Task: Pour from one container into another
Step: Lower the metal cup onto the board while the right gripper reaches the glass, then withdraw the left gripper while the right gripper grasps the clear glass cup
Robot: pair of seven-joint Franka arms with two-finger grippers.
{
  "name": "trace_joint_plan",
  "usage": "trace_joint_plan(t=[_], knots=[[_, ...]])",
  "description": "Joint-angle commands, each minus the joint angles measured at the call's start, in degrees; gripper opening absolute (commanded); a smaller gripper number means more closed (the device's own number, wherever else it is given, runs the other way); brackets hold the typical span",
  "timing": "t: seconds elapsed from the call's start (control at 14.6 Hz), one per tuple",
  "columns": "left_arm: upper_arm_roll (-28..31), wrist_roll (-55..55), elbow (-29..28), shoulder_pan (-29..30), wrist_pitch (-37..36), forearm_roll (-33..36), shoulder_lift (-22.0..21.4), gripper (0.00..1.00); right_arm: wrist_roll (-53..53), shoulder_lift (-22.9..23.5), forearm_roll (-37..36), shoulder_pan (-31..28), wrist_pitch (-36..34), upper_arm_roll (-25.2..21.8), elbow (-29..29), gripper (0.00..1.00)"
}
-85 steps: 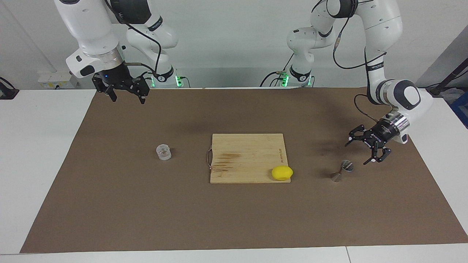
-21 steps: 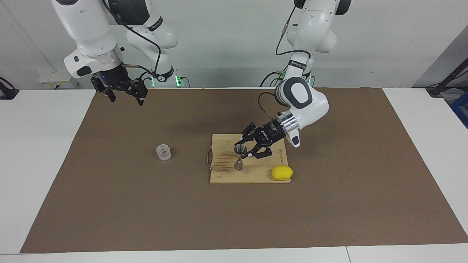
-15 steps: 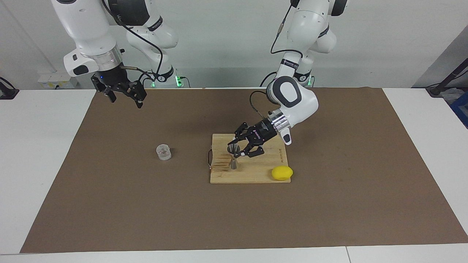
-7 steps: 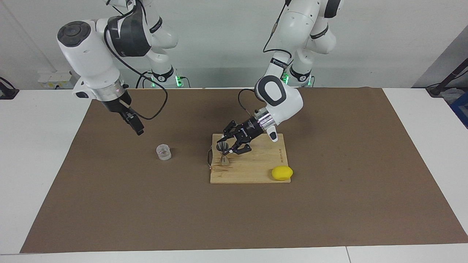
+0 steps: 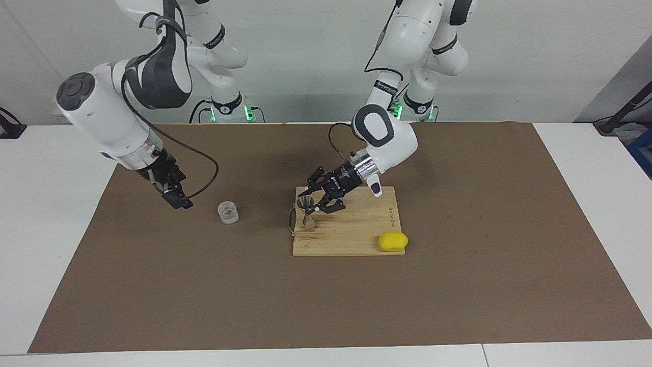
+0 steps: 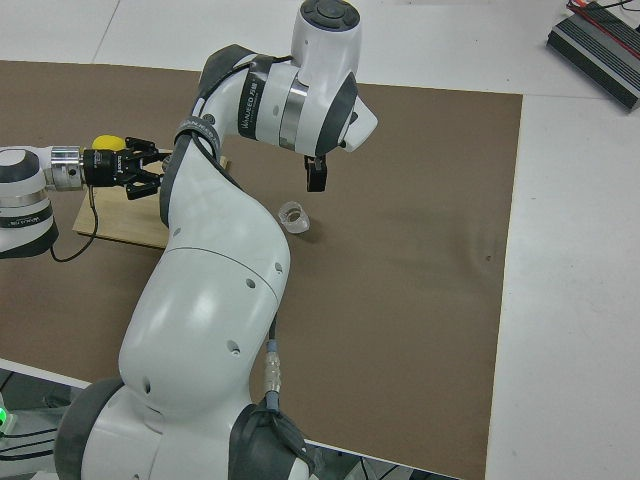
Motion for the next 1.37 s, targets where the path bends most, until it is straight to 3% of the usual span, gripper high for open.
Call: trace_joint_plan(t=[0.0, 0.41, 0.48, 0.55, 0.62, 0.89, 1.16, 1.3], knots=[[0.8, -0.3, 0.3, -0.7, 0.9, -1.2, 0.5, 0.0, 1.3, -1.3, 3.2, -1.0, 4.1, 0.5, -5.8, 1.0], [0.9, -0.2, 0.3, -0.7, 1.7, -1.1, 1.0, 0.0, 1.0, -0.7, 11.0, -4.5, 7.7, 0.5, -11.8, 1.0], [0.9, -0.2, 0.3, -0.7, 1.7, -1.1, 1.0, 0.22, 1.0, -0.7, 11.2, -4.5, 8.4, 0.5, -12.8, 1.0], [0.9, -0.2, 0.3, -0.7, 1.7, -1.1, 1.0, 0.86, 1.0, -0.9, 12.0, -4.5, 9.3, 0.5, -14.0, 1.0], [0.9, -0.2, 0.3, -0.7, 1.7, -1.0, 1.0, 1.0, 0.8, -0.9, 13.1, -4.5, 10.3, 0.5, -15.0, 1.0], [0.6, -0.5, 0.3, -0.2, 0.9, -0.8, -0.1, 1.0, -3.0, 0.7, 15.5, -4.9, 13.6, 0.5, -16.8, 1.0], [0.7, -0.8, -1.1, 0.0, 0.0, -0.1, -5.1, 1.0, -9.1, 4.0, 20.4, -5.9, 13.3, 0.5, -16.8, 1.0], [0.7, -0.8, -1.4, 2.1, -2.5, 5.4, -6.7, 1.0, -11.7, 5.8, 23.0, -6.1, 13.3, 0.5, -16.7, 1.0]])
